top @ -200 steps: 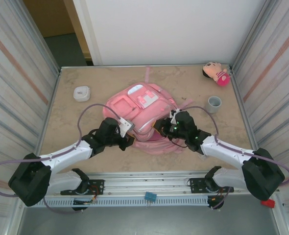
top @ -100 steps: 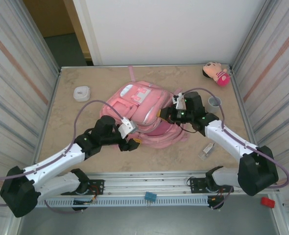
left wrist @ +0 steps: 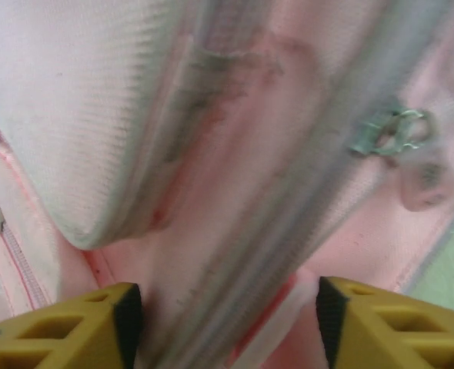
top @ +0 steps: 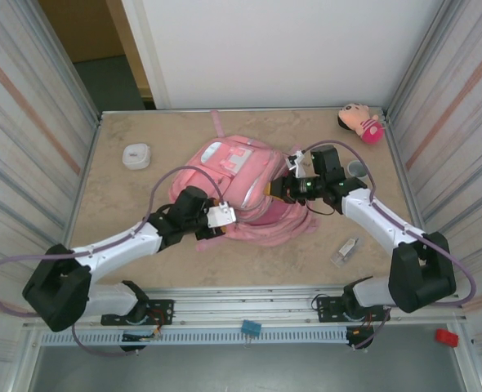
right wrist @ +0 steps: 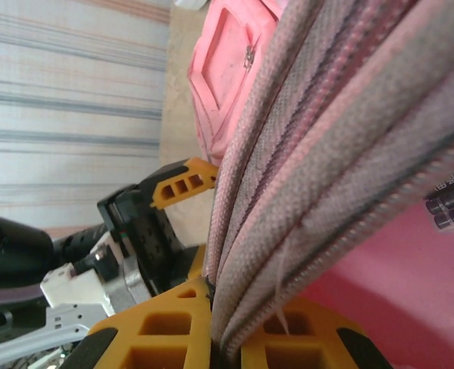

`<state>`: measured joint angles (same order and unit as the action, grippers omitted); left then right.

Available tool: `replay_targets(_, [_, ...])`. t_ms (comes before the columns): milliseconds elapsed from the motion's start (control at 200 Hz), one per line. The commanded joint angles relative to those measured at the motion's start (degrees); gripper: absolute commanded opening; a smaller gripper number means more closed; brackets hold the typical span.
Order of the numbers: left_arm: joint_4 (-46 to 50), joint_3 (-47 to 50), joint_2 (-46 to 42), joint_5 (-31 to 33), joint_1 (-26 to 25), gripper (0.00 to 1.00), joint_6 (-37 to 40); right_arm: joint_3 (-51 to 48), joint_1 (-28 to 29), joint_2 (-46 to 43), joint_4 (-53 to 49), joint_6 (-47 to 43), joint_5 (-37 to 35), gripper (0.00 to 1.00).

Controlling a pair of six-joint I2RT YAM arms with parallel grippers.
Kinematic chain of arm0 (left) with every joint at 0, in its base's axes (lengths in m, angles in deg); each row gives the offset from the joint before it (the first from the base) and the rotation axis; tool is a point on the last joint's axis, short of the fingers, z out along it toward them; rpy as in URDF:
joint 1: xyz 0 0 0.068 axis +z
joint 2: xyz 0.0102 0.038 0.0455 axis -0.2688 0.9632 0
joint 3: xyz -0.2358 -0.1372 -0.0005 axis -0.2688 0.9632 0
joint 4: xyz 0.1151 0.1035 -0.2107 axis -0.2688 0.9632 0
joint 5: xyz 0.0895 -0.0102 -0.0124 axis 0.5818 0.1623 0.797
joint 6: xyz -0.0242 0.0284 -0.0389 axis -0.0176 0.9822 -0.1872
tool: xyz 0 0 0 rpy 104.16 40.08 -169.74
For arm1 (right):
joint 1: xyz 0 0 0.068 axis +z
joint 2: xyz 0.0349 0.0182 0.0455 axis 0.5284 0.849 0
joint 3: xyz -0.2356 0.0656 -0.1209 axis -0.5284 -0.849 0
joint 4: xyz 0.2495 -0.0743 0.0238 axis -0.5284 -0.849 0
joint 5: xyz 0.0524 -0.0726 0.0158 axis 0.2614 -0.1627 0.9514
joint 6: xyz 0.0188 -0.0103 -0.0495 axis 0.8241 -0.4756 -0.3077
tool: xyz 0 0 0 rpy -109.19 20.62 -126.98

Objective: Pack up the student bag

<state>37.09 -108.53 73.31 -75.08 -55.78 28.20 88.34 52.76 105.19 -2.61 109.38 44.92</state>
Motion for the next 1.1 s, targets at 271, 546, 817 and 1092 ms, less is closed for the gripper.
replay_targets(271, [-6.66, -0.31, 0.16, -9.67, -0.65, 0.00, -0.57, 3.29, -5.25, 2.38, -3.46, -7.21, 8.66, 0.01])
replay_targets(546, [-7.14, 5.45, -8.17, -15.33, -5.34, 0.00, -13.62, 5.31, -9.26, 6.52, -1.29, -9.39, 8.63, 0.16])
replay_targets(817, [-9.34, 3.15, -5.17, -11.69, -5.34, 0.00, -25.71, 4.37, -7.54, -7.69, -15.39, -11.30, -14.43, 0.56])
replay_targets(1092, [-2.25, -2.64, -2.21, -19.95, -4.56, 0.00, -36.89, -2.36, 10.16, -31.01, -24.86, -3.53, -46.45, 0.49])
